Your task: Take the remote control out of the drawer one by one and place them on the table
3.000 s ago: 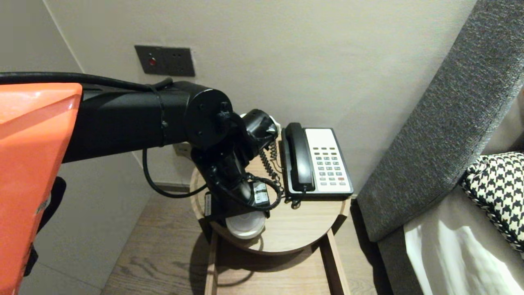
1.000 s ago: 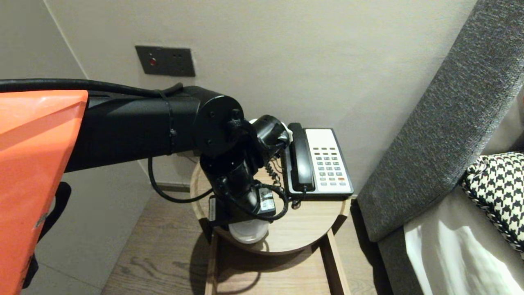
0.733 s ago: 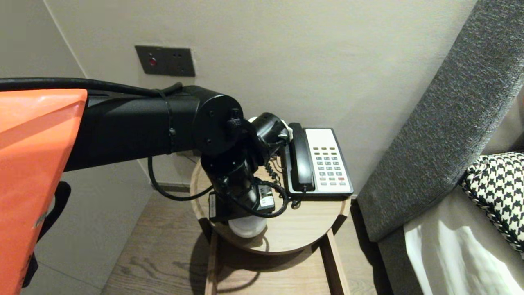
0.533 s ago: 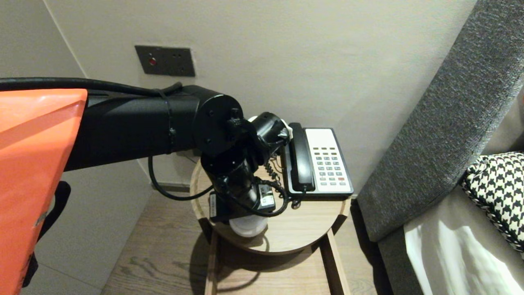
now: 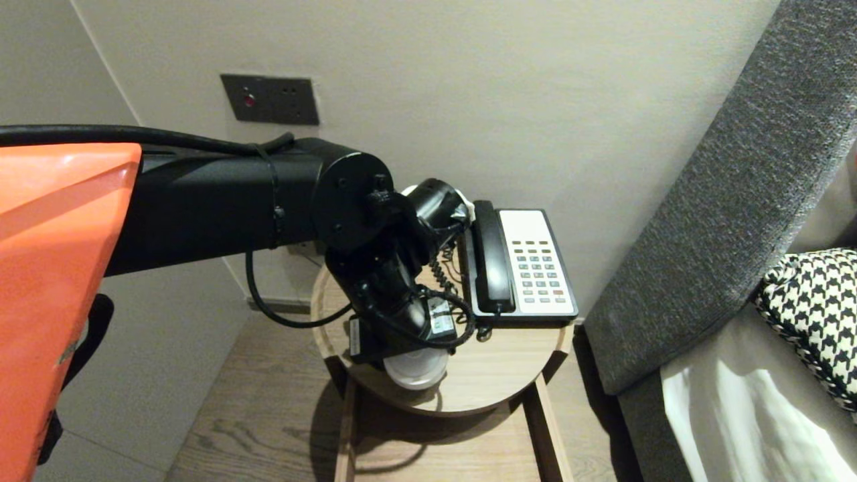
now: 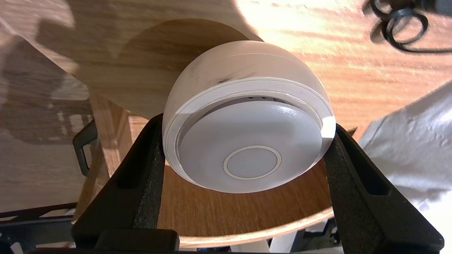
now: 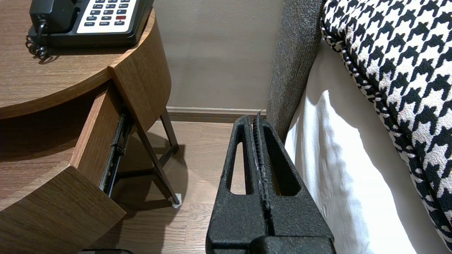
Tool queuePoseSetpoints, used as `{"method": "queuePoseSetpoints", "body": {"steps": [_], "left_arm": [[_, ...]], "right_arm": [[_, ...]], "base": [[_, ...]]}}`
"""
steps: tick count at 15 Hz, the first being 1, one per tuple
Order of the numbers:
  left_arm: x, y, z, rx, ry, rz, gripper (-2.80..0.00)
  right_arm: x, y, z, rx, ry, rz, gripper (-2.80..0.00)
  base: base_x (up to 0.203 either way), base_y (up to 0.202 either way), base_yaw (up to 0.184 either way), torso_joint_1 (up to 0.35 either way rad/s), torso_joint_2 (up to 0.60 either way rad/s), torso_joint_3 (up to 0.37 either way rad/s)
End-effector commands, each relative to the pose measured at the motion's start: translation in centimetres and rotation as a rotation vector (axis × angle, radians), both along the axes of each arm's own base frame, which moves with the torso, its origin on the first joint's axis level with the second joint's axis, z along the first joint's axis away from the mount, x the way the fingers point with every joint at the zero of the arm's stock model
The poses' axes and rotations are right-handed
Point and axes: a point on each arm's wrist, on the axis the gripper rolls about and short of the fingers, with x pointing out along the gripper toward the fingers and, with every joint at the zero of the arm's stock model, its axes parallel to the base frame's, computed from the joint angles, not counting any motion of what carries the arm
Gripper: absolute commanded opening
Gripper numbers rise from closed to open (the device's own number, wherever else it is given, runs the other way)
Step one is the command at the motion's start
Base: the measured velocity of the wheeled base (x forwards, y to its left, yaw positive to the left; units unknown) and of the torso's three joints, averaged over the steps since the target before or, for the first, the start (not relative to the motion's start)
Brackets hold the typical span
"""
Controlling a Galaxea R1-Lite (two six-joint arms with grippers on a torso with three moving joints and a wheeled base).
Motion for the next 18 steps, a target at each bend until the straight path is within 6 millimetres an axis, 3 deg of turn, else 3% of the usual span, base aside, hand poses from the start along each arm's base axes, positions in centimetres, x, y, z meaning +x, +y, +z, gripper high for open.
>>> {"method": "queuePoseSetpoints", "body": {"steps": [1,15,16,18], "left_arm": [[0.23,0.1,-0.29,0.008,0.011,0.011,-2.8],[0.47,-0.39,-0.86,0.01,0.003,0.016,-2.8],[0.41,-0.41,-0.8,0.009,0.002,0.015,0.0],[0.27,-0.48,-0.72,0.006,0.001,0.014,0.0]], "right_arm": [[0.33,0.0,-1.1,0.0,0.04,0.0,-2.8],[0.33,0.0,-1.1,0.0,0.041,0.0,-2.8],[0.33,0.0,-1.1,0.0,0.041,0.0,-2.8],[0.33,0.0,-1.1,0.0,0.041,0.0,-2.8]], "base": [[0.0,0.0,0.0,0.0,0.0,0.0],[0.0,0.0,0.0,0.0,0.0,0.0],[0.0,0.0,0.0,0.0,0.0,0.0],[0.0,0.0,0.0,0.0,0.0,0.0]]}}
